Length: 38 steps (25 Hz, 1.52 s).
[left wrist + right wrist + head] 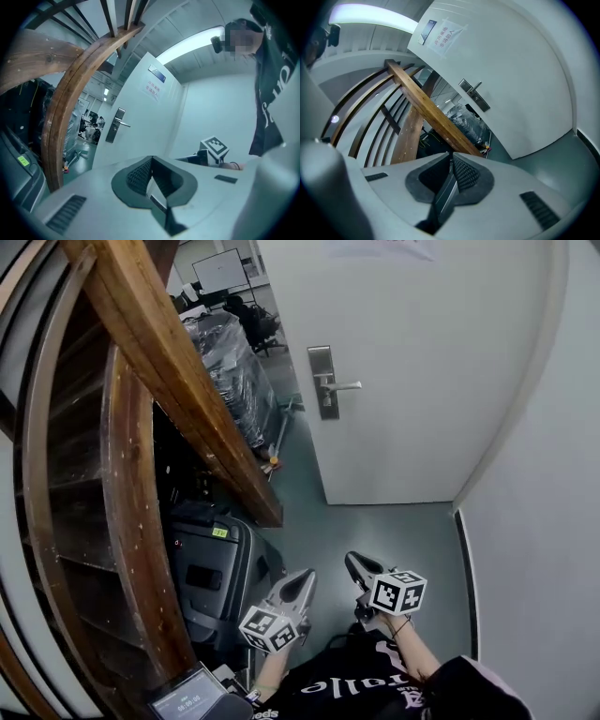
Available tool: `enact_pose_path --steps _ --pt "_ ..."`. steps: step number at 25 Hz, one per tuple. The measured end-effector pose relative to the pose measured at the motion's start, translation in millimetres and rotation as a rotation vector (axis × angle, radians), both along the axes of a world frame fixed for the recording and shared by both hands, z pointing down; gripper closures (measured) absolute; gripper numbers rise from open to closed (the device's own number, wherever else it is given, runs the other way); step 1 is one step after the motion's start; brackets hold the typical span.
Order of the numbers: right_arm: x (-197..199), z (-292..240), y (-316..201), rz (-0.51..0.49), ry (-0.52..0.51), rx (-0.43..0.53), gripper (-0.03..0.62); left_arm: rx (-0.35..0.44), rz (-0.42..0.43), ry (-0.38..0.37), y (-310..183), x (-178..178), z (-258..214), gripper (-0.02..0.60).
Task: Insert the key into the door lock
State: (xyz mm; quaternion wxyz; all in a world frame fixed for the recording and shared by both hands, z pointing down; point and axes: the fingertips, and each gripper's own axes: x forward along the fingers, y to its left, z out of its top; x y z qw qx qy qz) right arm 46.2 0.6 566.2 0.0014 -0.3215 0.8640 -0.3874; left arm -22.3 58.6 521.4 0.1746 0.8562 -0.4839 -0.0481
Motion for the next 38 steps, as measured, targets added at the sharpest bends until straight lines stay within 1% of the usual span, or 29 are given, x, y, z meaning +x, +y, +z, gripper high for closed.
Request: enact_pose_path --steps 4,8,12,15,17,21,26,33,38 --pt "-15 3 44 0.026 -0.017 -0.021 0.559 -0.01 0.016 -0.025 44 -23 10 0.577" --pt "-21 5 81 0.054 -0.018 -0.018 0.559 -0.021 0.046 -0.006 85 -30 16 0.577" --pt "-15 -3 109 0.09 -0.008 -0.001 0.559 -0.044 0.101 0.004 119 -18 23 0.577" --pt "-13 -10 127 0.098 -0.004 0.023 0.559 -0.036 0.137 0.013 139 -5 20 0.577" --pt "-11 -13 138 0.094 0.003 0.032 0.559 -0.025 0.143 0.017 147 1 16 0.577" --pt "-2 -21 159 0.084 -0.003 0.045 0.559 -0.002 0.122 0.028 160 10 4 0.577" --pt "27 -22 193 0.041 0.002 0.051 0.562 0.011 0.086 0.032 179 40 -1 0.577" --pt "95 -11 246 -0.008 0.038 0.05 0.568 0.005 0.015 0.053 221 102 9 0.577" --pt "124 -7 272 -0.016 0.032 0.046 0.569 -0.009 0.008 0.047 252 134 17 0.577"
